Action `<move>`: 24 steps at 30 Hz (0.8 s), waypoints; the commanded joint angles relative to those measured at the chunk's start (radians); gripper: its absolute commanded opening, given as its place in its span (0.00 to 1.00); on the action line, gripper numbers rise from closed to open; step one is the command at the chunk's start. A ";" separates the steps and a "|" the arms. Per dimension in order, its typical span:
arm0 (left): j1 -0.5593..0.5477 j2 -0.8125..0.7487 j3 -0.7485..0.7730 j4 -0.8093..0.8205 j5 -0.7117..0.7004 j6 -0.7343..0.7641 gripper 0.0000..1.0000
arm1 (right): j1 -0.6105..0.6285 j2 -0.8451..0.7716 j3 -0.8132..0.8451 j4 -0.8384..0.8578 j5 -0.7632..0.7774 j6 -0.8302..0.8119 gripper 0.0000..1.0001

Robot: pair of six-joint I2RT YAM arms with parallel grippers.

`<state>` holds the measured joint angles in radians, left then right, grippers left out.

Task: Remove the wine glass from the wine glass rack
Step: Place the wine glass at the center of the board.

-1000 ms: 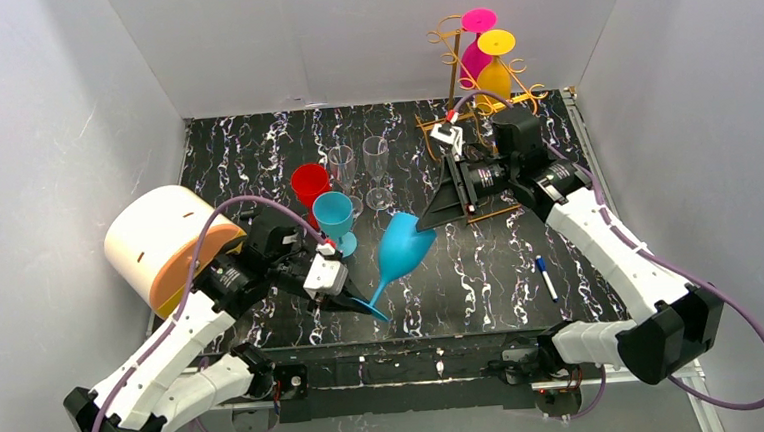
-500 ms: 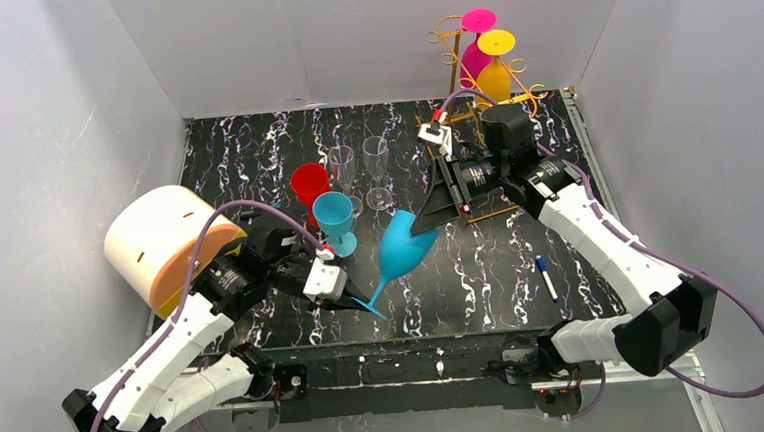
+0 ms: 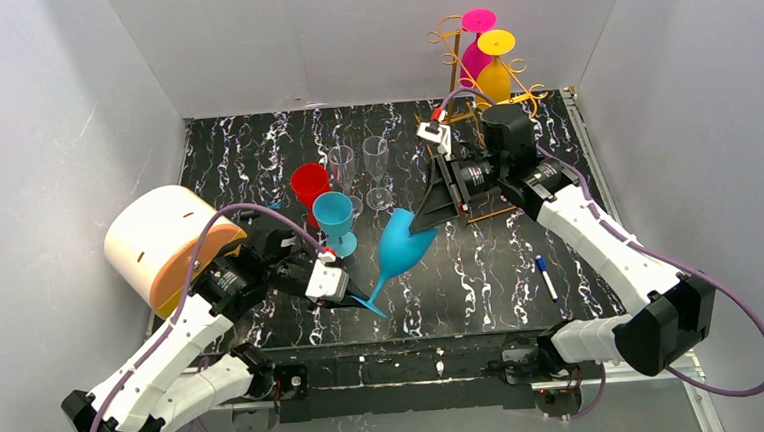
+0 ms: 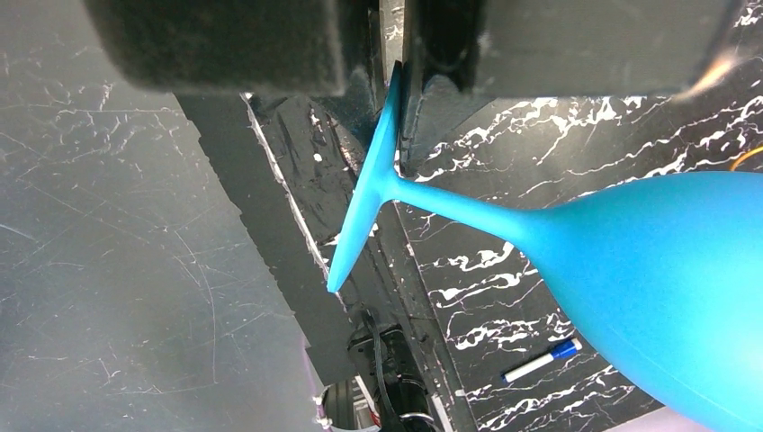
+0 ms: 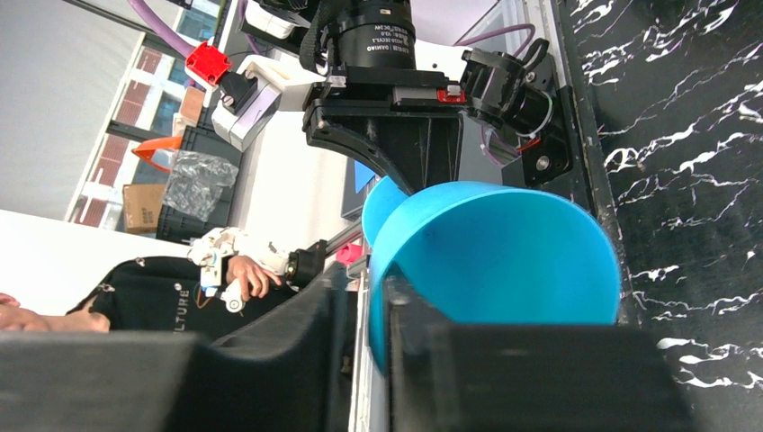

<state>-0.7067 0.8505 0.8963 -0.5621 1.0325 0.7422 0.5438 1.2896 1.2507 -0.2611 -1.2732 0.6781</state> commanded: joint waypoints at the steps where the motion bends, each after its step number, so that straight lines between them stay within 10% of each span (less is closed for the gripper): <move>1: 0.010 0.011 -0.002 -0.020 -0.096 -0.035 0.00 | 0.026 -0.018 -0.001 0.024 -0.066 0.002 0.42; 15: 0.010 0.000 -0.003 -0.030 -0.095 -0.058 0.00 | 0.026 -0.015 -0.004 0.031 -0.042 -0.008 0.01; 24: 0.010 -0.030 0.003 -0.031 -0.110 -0.079 0.06 | 0.026 -0.019 -0.025 0.025 0.026 -0.008 0.01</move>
<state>-0.7074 0.8257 0.8963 -0.5690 1.0035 0.7238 0.5499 1.2896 1.2446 -0.2588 -1.2552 0.6701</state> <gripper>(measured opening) 0.035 0.043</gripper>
